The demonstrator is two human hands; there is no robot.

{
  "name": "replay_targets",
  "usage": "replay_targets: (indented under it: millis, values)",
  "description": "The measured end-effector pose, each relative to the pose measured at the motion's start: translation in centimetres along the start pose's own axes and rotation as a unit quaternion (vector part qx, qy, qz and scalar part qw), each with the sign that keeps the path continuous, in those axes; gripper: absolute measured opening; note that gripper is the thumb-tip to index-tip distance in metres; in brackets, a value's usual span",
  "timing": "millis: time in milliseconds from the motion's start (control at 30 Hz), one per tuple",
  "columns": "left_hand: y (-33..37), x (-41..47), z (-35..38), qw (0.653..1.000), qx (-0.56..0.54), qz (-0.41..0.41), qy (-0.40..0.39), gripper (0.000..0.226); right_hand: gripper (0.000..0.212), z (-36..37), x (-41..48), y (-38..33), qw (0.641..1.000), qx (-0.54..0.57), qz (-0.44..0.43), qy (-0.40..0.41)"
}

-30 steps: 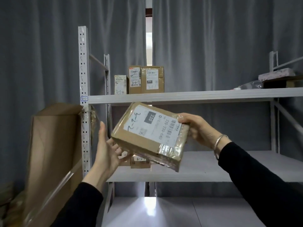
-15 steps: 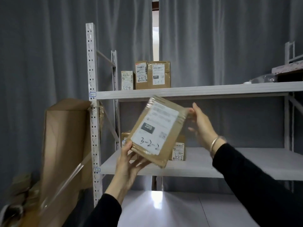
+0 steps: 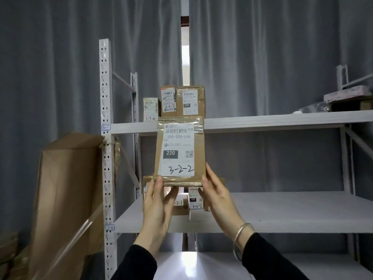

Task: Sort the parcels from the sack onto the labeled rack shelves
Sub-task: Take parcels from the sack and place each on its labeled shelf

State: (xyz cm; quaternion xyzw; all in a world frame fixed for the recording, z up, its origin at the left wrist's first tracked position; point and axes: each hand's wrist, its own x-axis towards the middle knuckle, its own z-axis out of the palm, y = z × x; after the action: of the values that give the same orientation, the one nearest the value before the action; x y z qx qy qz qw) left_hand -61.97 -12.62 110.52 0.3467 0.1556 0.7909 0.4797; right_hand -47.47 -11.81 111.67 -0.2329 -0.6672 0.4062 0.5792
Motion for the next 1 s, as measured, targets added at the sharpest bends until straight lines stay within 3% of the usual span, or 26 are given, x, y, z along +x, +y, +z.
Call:
replay_targets:
  millis: [300, 567, 733, 1000]
  values:
    - [1.2, 1.0, -2.0, 0.997, 0.06, 0.039, 0.026, 0.041, 0.058, 2.6, 1.0, 0.0, 1.0, -0.024, -0.009, 0.009]
    - [6.0, 2.8, -5.6, 0.997, 0.025, 0.05, 0.045, 0.065, 0.052, 8.2, 2.9, 0.4, 1.0, -0.01, -0.019, -0.012]
    - [9.8, 4.9, -5.4, 0.997, 0.014, 0.075, 0.026, 0.047, 0.049, 11.0, 5.2, -1.0, 0.999, 0.01, -0.05, -0.017]
    - [10.4, 6.1, -6.7, 0.998, 0.038, 0.056, 0.018, 0.043, 0.05, 12.2, 5.7, 0.8, 0.998, 0.027, -0.05, 0.0]
